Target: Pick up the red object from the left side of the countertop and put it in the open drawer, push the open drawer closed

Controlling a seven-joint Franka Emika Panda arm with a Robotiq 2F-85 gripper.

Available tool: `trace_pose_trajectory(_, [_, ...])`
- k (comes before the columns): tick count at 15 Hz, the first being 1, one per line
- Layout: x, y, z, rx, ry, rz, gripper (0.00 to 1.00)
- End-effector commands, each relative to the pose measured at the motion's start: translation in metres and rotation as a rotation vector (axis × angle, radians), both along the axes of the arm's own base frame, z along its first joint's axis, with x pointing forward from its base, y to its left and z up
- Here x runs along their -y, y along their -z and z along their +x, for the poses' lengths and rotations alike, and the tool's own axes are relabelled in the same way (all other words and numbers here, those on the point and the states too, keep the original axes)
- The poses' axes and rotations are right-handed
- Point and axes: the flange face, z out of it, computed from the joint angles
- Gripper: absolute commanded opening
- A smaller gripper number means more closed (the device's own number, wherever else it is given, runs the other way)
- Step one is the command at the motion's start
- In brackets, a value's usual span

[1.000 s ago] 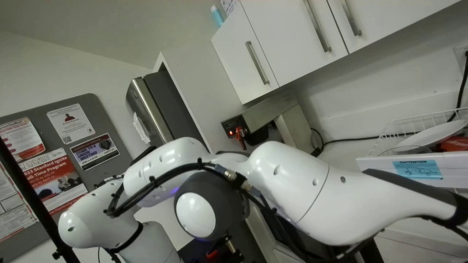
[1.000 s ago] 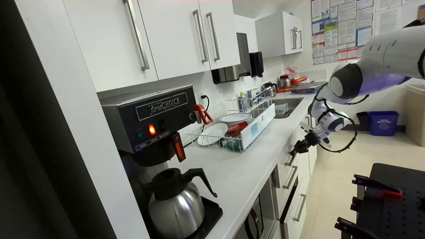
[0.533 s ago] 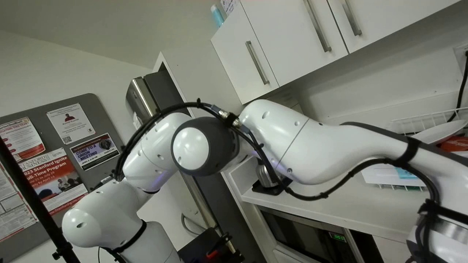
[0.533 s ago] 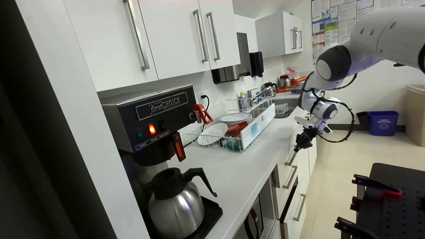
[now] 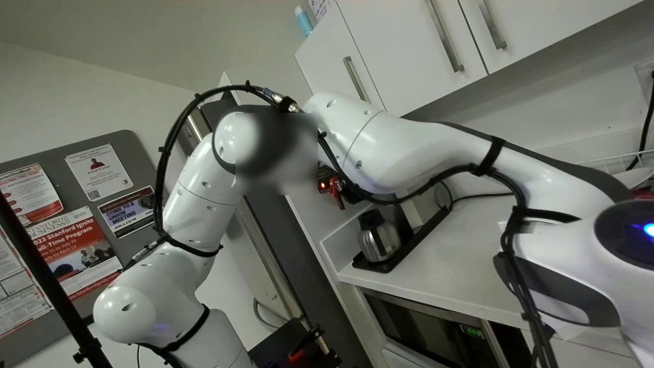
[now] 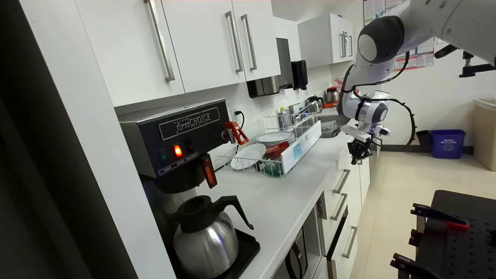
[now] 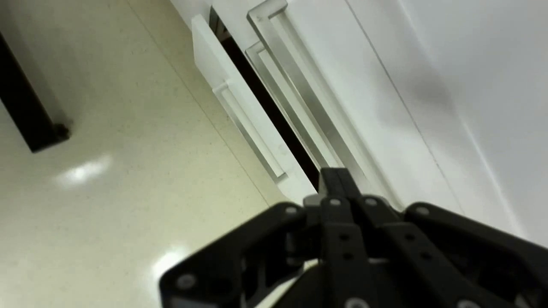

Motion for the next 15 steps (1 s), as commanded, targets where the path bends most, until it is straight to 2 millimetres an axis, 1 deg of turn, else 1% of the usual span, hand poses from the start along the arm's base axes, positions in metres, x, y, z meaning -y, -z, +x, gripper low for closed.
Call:
trace_pose_trajectory(1, [-0.039,-0.049,-0.019,-0.030,-0.141,-0.112,0.00])
trace_pose_trajectory(3, [-0.057,-0.071,-0.027,-0.044,-0.224,-0.152,0.00])
trace_pose_trajectory(7, [-0.091,-0.116,-0.051,-0.075,-0.349,-0.178,0.00])
trace_pose_trajectory(15, [-0.146,-0.205,-0.103,-0.140,-0.501,-0.240,0.00])
